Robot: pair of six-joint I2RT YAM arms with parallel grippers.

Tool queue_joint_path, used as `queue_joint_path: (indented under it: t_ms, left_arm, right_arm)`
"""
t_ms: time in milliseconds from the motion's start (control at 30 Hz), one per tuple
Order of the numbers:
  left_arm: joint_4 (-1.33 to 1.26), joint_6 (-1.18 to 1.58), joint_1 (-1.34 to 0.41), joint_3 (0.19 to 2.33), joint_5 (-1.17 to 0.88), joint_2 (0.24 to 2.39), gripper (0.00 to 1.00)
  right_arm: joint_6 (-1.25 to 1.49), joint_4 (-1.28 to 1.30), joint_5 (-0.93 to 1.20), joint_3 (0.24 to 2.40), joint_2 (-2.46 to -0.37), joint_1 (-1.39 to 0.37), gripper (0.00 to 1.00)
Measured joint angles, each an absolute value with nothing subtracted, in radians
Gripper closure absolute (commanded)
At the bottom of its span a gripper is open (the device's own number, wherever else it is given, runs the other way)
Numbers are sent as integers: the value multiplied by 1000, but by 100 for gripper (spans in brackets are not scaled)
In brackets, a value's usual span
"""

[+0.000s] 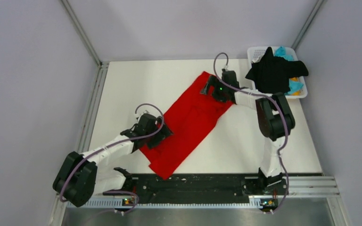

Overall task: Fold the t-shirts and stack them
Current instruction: Rotate the tshirt 90 degrees

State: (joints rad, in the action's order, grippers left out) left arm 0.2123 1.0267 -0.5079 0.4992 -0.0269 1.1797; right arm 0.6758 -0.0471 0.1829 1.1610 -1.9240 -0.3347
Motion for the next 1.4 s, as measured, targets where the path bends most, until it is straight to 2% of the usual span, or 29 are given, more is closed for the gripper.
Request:
queue_joint_path:
  t_ms: [267,533,633,833,1000,1233,1400]
  left_arm:
    - [131,1224,-683,470,129,1180,1]
    - [-29,1315,-809,535,210,1346,1]
    - [-53,1318,-833,576,210,1402,1]
    - [2,1304,-865,609,209,1404,1]
    - [152,1254,-878,609,288,1219,1]
    - [347,1180,-878,604,428,978,1]
    - [484,1151,-872,550,441,965,1]
  right_arm:
    - [594,-4,305,1770,-2354,-311,5]
    - [595,-11,443,2240,-2669,-311,5]
    - [604,-21,486,2351,-2743,-311,5]
    - [503,16,510,2373,-2744,-321,1]
    - [336,173,423,2314,-2622,-327,1]
    - [241,258,312,2059,-2196,-335,1]
    - [266,220,142,1592,-1759,-409,2]
